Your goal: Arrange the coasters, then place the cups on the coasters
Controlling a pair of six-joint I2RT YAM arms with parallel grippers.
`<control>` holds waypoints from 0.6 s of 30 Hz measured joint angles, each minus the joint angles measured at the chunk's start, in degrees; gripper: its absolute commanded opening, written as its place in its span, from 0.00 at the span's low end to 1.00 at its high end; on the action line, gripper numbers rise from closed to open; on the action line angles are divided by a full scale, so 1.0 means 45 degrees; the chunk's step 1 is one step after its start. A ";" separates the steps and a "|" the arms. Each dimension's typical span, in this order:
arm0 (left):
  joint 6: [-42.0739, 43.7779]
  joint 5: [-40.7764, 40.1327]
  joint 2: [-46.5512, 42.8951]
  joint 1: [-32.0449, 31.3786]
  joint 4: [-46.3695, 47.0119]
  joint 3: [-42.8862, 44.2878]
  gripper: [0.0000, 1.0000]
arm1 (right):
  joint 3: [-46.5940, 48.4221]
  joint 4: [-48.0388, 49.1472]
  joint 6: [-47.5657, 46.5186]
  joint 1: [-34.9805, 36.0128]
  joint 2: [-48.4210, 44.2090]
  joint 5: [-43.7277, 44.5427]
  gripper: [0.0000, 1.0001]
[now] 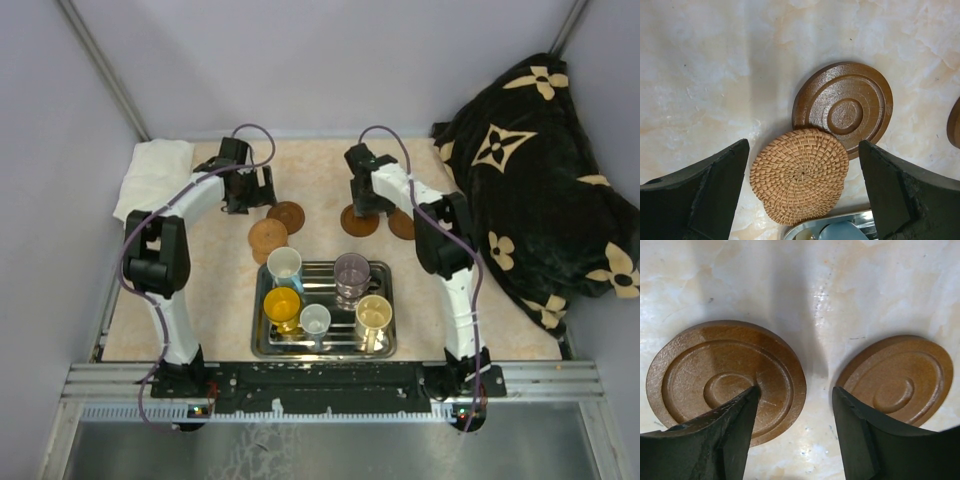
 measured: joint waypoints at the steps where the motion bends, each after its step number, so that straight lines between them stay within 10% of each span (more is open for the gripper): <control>1: 0.0000 0.0010 0.0107 0.0000 0.0034 0.0034 0.96 | 0.0301 -0.0398 -0.0053 -0.0024 0.0141 0.0112 0.63; 11: -0.0015 0.0155 0.0816 0.0024 0.0563 0.0248 0.68 | 0.5848 -0.2370 -0.0845 -0.0019 0.1802 -0.0049 0.64; 18: -0.0049 -0.0316 0.1593 0.0092 0.0165 0.0855 0.68 | 0.7713 -0.2254 -0.1268 0.0831 0.2618 -0.1763 0.62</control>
